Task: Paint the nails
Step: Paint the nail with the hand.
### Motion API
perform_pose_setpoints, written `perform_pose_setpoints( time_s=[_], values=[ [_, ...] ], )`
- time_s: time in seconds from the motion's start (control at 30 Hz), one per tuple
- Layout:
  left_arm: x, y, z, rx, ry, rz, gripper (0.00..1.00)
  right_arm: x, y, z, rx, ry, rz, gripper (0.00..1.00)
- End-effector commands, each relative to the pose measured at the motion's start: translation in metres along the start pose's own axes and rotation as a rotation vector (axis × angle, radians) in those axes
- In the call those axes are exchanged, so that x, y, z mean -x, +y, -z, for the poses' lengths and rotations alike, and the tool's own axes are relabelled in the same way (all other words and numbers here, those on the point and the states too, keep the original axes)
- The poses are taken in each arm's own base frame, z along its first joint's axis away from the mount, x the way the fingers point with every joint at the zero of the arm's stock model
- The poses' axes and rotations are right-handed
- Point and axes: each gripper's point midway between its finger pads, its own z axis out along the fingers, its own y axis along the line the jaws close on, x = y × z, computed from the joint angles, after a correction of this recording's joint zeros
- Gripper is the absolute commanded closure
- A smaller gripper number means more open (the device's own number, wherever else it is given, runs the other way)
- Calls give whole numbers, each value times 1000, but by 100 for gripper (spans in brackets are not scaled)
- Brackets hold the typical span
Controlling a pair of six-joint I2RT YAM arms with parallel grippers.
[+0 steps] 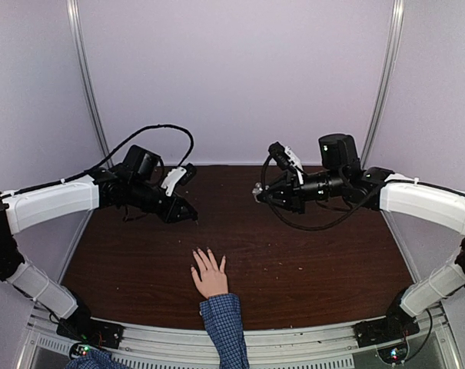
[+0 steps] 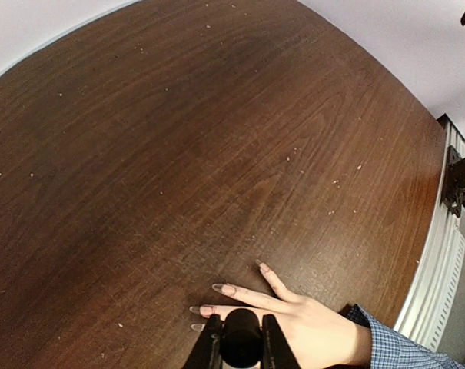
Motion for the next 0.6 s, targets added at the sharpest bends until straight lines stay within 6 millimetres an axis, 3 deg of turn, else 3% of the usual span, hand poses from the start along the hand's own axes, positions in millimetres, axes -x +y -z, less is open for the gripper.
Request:
perform_pose_setpoints(
  time_s=[0.0,0.13,0.57],
  values=[
    [12,-9,3,-62,-7,-31,100,5,-7,2,-7,-27,-7,100],
    [15,-15,-7,-126,20,-68,100,6,-15,4,-17,-39,-25,100],
    [-2,-18,-52,-282,185,-116,100,3,-45,19,-64,-81,-72,100]
  ],
)
